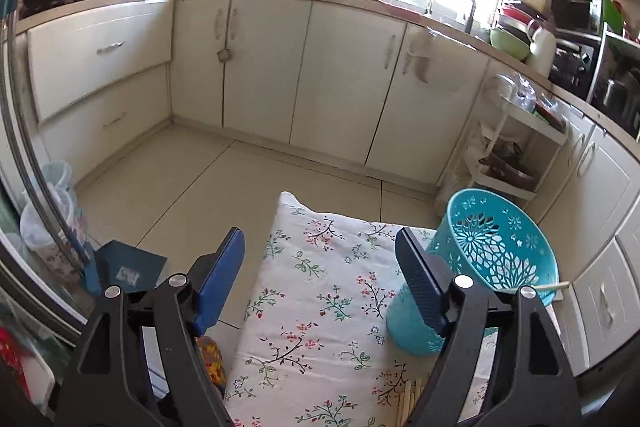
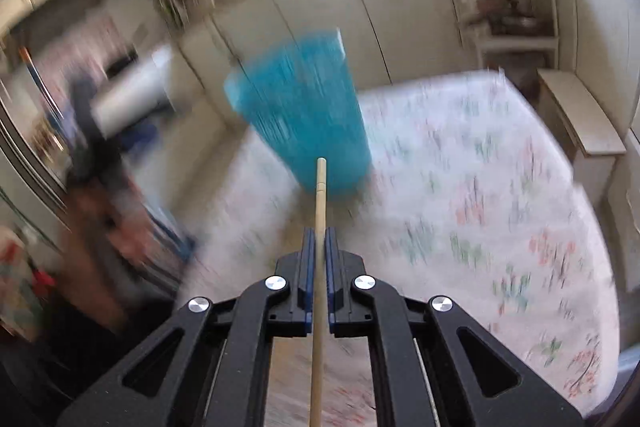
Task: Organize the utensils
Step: 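Carry the held skewer with the right tool over the basket and release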
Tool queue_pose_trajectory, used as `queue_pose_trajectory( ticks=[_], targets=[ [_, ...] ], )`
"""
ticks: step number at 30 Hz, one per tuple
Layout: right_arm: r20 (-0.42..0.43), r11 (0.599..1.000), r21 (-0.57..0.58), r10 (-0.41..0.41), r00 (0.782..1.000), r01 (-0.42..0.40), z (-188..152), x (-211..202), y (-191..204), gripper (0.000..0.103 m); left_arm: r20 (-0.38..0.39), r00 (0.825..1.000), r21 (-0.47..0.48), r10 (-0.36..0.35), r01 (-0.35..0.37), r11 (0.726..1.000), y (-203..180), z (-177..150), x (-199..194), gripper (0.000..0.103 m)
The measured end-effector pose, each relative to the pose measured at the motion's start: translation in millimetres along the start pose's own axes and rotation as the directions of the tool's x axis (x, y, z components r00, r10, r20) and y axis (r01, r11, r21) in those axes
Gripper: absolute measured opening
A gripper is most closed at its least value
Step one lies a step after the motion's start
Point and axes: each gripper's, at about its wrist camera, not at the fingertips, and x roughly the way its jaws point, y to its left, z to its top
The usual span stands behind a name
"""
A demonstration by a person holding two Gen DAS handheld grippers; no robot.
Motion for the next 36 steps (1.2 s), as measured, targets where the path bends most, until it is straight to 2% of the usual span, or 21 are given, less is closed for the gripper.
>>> queue_pose_trajectory(
  ticks=[4, 6, 7, 10, 11, 14, 17, 19, 23, 25, 27, 29, 33, 36],
  targets=[
    [0.192, 0.997, -0.045, 0.076, 0.978, -0.069, 62.8, -35.8, 30.3, 0.006, 0.004, 1.0, -0.013, 0.002, -0.002, 1.0, 0.2, 0.8, -0.4, 0.074],
    [0.296, 0.993, -0.071, 0.111, 0.949, -0.094, 93.6, -42.7, 45.7, 0.006, 0.006, 1.0, -0.023, 0.011, -0.011, 1.0, -1.9, 1.2, 0.0, 0.075],
    [0.354, 0.991, -0.092, 0.127, 0.927, -0.101, 109.9, -40.5, 55.3, 0.006, 0.004, 1.0, -0.033, 0.012, -0.012, 0.999, -1.2, 1.2, 0.8, 0.076],
    [0.452, 0.991, -0.107, 0.115, 0.884, -0.074, 136.2, -19.9, 68.7, 0.006, 0.001, 1.0, -0.045, 0.018, -0.018, 0.999, 0.0, 1.0, 2.2, 0.078],
    [0.481, 0.995, -0.097, 0.081, 0.873, -0.039, 142.5, -7.3, 71.0, 0.006, 0.003, 1.0, -0.045, 0.021, -0.021, 0.999, 0.2, 0.8, 2.4, 0.078],
    [0.507, 0.997, -0.054, -0.012, 0.862, 0.046, 148.4, 34.9, 67.9, 0.006, 0.005, 1.0, -0.049, 0.029, -0.028, 0.998, 0.8, 1.1, 3.0, 0.08],
    [0.487, 0.995, -0.019, -0.076, 0.87, 0.097, 144.6, 71.0, 58.2, 0.006, 0.0, 1.0, -0.06, 0.024, -0.024, 0.998, 3.3, 2.1, 3.2, 0.08],
    [0.454, 0.992, -0.017, -0.101, 0.885, 0.122, 137.4, 87.1, 54.7, 0.006, -0.002, 1.0, -0.068, 0.016, -0.016, 0.998, 5.1, 3.1, 3.0, 0.081],
    [0.408, 0.989, -0.048, -0.105, 0.907, 0.137, 130.9, 95.5, 53.8, 0.006, -0.005, 1.0, -0.079, 0.006, -0.007, 0.997, 6.8, 4.9, 2.3, 0.081],
    [0.365, 0.989, -0.068, -0.099, 0.926, 0.133, 127.1, 98.8, 53.7, 0.008, -0.006, 1.0, -0.078, 0.008, -0.008, 0.997, 6.9, 4.3, 2.0, 0.081],
    [0.354, 0.986, -0.085, -0.105, 0.929, 0.144, 125.3, 91.8, 55.3, 0.021, -0.011, 1.0, -0.073, 0.01, -0.01, 0.997, 6.6, 4.2, 2.6, 0.082],
    [0.353, 0.984, -0.096, -0.107, 0.929, 0.15, 118.3, 80.2, 56.3, 0.024, -0.015, 1.0, -0.068, 0.014, -0.015, 0.998, 6.9, 3.1, 2.7, 0.082],
    [0.383, 0.985, -0.064, -0.123, 0.916, 0.159, 89.8, 37.9, 51.0, 0.026, -0.026, 0.999, -0.067, 0.034, -0.035, 0.997, 10.4, 1.7, 4.4, 0.084],
    [0.302, 0.984, -0.022, -0.164, 0.939, 0.178, 41.2, 24.6, 42.7, 0.026, -0.043, 0.998, -0.075, 0.042, -0.046, 0.996, 14.2, 0.4, 7.0, 0.084]
  ],
)
